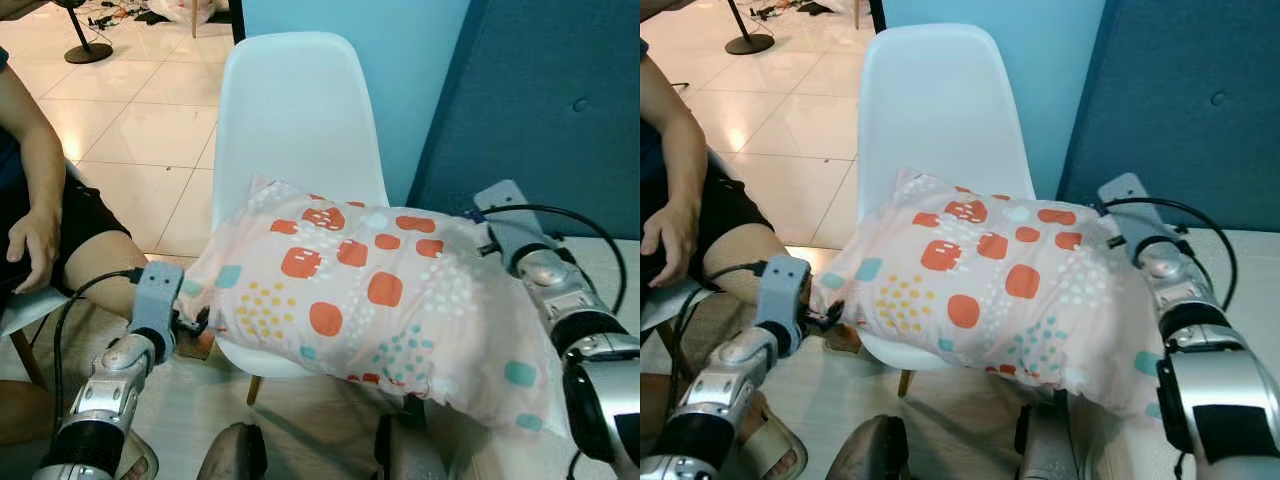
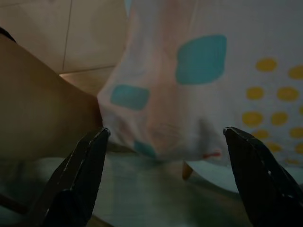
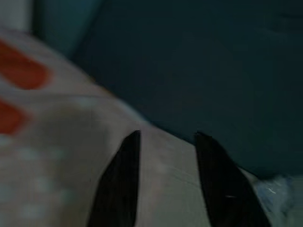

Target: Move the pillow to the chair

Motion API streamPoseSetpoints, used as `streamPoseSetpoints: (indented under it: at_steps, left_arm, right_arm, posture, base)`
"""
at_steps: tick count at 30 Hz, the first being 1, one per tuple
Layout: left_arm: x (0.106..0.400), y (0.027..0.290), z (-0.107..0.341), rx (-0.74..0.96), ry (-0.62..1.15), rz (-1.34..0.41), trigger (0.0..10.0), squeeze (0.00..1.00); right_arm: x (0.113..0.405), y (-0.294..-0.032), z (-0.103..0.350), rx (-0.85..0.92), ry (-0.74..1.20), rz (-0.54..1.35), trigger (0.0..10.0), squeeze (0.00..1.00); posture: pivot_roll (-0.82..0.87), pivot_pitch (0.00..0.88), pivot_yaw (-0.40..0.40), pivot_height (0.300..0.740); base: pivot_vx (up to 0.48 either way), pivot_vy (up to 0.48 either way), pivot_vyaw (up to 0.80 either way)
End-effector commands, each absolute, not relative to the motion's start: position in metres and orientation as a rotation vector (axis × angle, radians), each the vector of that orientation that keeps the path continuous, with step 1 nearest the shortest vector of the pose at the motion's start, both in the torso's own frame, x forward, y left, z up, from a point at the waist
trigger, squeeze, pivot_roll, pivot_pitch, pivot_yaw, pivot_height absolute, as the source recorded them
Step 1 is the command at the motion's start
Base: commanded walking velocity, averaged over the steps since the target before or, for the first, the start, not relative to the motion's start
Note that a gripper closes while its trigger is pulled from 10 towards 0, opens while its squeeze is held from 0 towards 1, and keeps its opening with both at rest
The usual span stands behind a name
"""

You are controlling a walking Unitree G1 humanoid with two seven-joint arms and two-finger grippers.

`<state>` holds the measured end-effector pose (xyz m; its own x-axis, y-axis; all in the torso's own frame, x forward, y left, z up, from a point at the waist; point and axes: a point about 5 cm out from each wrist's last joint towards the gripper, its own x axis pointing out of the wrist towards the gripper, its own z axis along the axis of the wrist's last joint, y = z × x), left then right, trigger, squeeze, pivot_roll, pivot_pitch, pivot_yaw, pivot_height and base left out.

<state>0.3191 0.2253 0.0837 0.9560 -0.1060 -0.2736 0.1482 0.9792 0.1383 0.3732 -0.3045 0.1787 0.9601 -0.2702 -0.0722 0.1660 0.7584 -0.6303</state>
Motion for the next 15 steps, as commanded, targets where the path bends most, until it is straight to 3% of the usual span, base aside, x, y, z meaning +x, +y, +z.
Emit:
streamPoseSetpoints:
  at_steps: [1,4,6,7,10,11,15]
  left_arm:
    - [0.318,0.23,0.079,0.146,0.278,-0.088,10.0,0.0]
    - [0.324,0.232,0.081,0.113,0.26,-0.046,10.0,0.0]
    - [0.333,0.227,0.084,0.075,0.243,-0.069,10.0,0.0]
    - [0.336,0.225,0.085,0.07,0.241,-0.073,10.0,1.0]
    - [0.347,0.225,0.089,0.039,0.247,-0.044,10.0,1.0]
    - [0.347,0.225,0.089,0.039,0.247,-0.044,10.0,1.0]
    - [0.361,0.232,0.104,-0.002,0.226,0.033,10.0,1.0]
  right_arm:
    - [0.37,-0.312,0.183,-0.616,0.114,-0.298,10.0,0.0]
    - [0.373,-0.305,0.191,-0.384,0.013,-0.25,10.0,0.0]
    - [0.379,-0.278,0.181,-0.164,-0.008,-0.069,10.0,0.0]
    - [0.381,-0.264,0.176,-0.122,-0.009,0.014,10.0,0.0]
    - [0.381,-0.216,0.162,-0.086,-0.044,0.261,10.0,0.0]
    - [0.381,-0.216,0.162,-0.086,-0.044,0.261,10.0,0.0]
    - [0.363,-0.167,0.139,-0.036,-0.06,0.371,10.0,0.0]
  posture:
    - [0.0,0.161,0.001,0.615]
    - [-0.01,0.164,-0.006,0.615]
    - [-0.02,0.17,-0.011,0.615]
    - [-0.03,0.181,-0.013,0.615]
    - [-0.04,0.204,-0.017,0.615]
    - [-0.04,0.204,-0.017,0.615]
    - [-0.07,0.254,-0.013,0.615]
  base:
    - [0.0,0.0,0.0]
    - [0.0,0.0,0.0]
    - [0.0,0.0,0.0]
    - [0.0,0.0,0.0]
    - [0.0,0.0,0.0]
    - [0.0,0.0,0.0]
    - [0.0,0.0,0.0]
